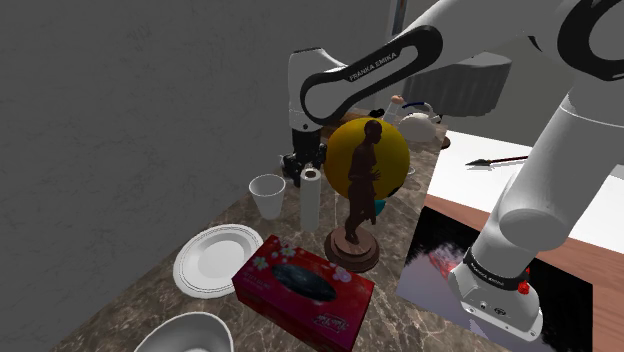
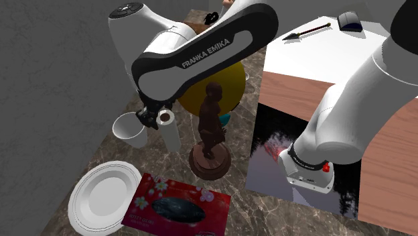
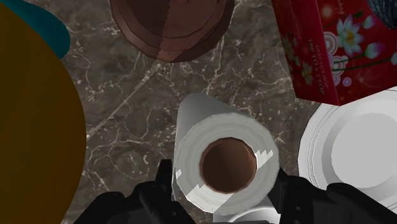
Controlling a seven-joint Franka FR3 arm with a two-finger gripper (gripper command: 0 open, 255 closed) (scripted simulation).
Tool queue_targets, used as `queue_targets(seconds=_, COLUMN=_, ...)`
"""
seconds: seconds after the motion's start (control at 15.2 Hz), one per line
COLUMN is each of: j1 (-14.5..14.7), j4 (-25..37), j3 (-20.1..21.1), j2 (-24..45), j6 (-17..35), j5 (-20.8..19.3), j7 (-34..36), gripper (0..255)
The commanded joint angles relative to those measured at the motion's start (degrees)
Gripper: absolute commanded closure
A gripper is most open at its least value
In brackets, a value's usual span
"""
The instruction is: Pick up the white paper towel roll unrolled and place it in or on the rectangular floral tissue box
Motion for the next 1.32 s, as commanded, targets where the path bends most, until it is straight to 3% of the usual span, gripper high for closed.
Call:
queue_targets(seconds=0.0, j1=0.01, j4=0.43, j3=0.00, j2=-0.28, j6=-0.75, j5=0.10, j7=-0.03, gripper=255)
queue_targets(seconds=1.25, j1=-0.27, j4=10.96, j3=-0.53, j2=-4.35, j6=-15.22, j5=0.78, j7=0.02, gripper=255)
